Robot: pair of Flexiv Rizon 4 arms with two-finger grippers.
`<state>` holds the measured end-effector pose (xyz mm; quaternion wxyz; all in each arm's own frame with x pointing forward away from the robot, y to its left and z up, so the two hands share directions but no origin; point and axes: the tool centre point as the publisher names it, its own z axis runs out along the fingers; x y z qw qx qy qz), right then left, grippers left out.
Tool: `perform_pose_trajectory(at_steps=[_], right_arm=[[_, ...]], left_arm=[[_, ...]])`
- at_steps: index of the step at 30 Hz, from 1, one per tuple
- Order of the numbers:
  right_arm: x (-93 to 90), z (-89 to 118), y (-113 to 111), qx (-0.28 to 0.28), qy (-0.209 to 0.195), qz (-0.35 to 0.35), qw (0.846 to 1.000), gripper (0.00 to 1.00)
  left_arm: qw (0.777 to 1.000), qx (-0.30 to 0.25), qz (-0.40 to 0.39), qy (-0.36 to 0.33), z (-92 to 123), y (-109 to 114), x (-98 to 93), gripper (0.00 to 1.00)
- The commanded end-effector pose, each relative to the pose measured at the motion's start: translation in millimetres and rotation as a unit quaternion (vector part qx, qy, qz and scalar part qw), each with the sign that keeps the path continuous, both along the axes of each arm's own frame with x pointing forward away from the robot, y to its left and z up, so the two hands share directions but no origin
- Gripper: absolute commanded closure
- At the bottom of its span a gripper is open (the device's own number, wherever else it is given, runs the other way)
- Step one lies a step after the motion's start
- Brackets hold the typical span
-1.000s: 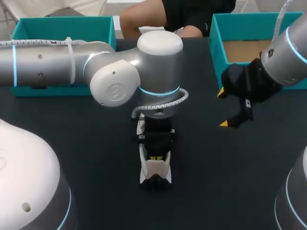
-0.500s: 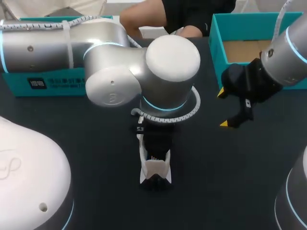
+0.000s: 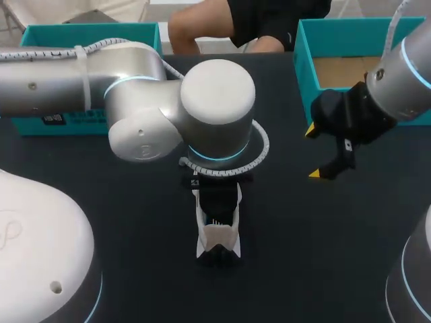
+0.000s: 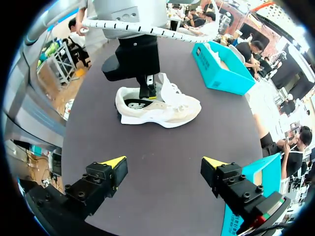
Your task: Take the shoe out of the shoebox, open the shoe tongue, remove and reinsert the insole, then place the shoe into the shoebox
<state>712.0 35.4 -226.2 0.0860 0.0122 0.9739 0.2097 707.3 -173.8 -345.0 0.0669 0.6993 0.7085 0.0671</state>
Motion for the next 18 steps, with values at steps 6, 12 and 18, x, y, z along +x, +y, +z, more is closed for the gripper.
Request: perform_pose_trajectory(at_steps=[6,12,18], right_arm=[[-0.4,-1.2,0.7,-0.001,-0.001,-0.001,1.000,0.00],[-0.4,-1.2,0.7,-0.001,-0.001,-0.001,1.000,0.00],[-0.4,-1.2,0.7,-0.001,-0.001,-0.001,1.000,0.00]], left_arm=[[1.000,0.002,-0.003,0.003,4.9,0.0,-0.4,1.00],[1.000,-0.002,0.000,-0.007,4.9,-0.3,-0.1,1.00],[0.999,-0.005,0.018,-0.027,4.0,3.7,4.2,0.98]])
